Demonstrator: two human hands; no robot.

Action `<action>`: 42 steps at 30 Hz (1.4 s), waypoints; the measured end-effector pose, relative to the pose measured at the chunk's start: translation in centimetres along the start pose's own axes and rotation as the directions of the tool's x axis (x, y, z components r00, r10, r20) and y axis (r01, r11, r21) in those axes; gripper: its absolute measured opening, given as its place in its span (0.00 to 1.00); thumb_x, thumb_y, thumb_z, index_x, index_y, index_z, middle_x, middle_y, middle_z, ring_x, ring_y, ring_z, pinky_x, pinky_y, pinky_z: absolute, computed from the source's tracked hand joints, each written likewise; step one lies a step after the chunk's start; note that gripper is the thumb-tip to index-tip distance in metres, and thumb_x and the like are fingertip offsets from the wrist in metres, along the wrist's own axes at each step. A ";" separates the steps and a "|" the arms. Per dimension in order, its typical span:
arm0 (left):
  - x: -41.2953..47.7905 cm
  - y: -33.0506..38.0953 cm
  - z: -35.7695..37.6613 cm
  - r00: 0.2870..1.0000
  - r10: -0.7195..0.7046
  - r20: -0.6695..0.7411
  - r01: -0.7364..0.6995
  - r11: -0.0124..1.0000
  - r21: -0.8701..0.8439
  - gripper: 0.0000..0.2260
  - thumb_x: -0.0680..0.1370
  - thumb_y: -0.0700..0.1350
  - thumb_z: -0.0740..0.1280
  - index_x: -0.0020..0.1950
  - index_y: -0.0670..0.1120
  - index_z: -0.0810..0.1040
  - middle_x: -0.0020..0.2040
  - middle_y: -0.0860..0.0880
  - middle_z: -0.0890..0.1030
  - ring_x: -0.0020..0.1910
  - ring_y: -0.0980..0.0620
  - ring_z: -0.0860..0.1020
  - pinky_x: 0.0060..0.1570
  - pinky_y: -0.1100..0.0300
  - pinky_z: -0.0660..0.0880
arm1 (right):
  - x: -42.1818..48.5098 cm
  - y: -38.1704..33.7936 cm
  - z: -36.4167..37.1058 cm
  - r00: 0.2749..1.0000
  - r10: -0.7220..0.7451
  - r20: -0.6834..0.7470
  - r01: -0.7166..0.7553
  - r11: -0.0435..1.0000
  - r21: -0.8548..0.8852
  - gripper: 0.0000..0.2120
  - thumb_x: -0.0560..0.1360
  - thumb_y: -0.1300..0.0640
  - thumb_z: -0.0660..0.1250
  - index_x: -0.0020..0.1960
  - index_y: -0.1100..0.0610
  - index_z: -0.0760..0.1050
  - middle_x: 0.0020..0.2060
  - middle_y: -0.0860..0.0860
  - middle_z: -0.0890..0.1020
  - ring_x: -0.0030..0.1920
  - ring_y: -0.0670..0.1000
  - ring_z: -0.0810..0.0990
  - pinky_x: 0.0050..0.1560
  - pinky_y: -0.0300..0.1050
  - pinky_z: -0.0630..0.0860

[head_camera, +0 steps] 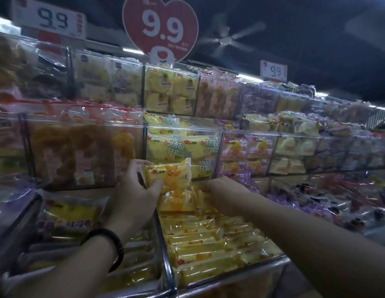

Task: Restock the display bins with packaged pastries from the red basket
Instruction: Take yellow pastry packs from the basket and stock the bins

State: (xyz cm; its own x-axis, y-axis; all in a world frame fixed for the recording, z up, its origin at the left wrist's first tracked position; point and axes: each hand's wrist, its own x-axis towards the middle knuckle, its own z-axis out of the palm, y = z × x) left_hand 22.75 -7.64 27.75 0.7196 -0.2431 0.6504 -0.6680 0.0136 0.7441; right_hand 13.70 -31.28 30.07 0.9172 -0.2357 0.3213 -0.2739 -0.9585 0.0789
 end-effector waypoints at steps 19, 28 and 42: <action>-0.7 0.0 0.2 0.958 0.020 0.286 -0.084 0.973 0.215 0.18 0.74 0.51 0.79 0.56 0.66 0.76 0.50 0.59 0.84 0.49 0.56 0.83 0.46 0.54 0.83 | -4.4 -0.8 -1.5 0.970 0.012 -0.242 0.136 0.797 0.588 0.06 0.78 0.57 0.75 0.55 0.52 0.83 0.42 0.49 0.84 0.38 0.46 0.86 0.40 0.42 0.85; -0.3 -0.9 0.3 0.968 -0.005 0.252 -0.126 0.857 0.500 0.09 0.77 0.55 0.75 0.44 0.70 0.78 0.57 0.60 0.78 0.62 0.48 0.75 0.64 0.39 0.74 | -2.8 -3.4 0.2 0.979 0.140 -0.149 -0.014 0.771 0.636 0.09 0.79 0.60 0.73 0.59 0.54 0.85 0.42 0.52 0.86 0.38 0.50 0.88 0.42 0.51 0.87; -1.8 2.7 -0.2 0.962 0.077 0.263 -0.195 0.869 0.456 0.13 0.77 0.48 0.76 0.56 0.64 0.79 0.60 0.58 0.73 0.65 0.51 0.69 0.62 0.48 0.71 | -9.6 0.0 -2.4 0.967 0.171 -0.190 -0.037 0.831 0.556 0.22 0.77 0.58 0.75 0.69 0.43 0.77 0.57 0.46 0.76 0.54 0.46 0.77 0.53 0.41 0.80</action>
State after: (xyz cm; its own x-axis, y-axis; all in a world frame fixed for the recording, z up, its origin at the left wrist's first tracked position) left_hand 19.66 -6.96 28.58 0.5904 -0.4878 0.6429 -0.8066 -0.3830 0.4502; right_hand 4.24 -28.65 29.27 0.7848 -0.3609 0.5037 -0.1008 -0.8764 -0.4709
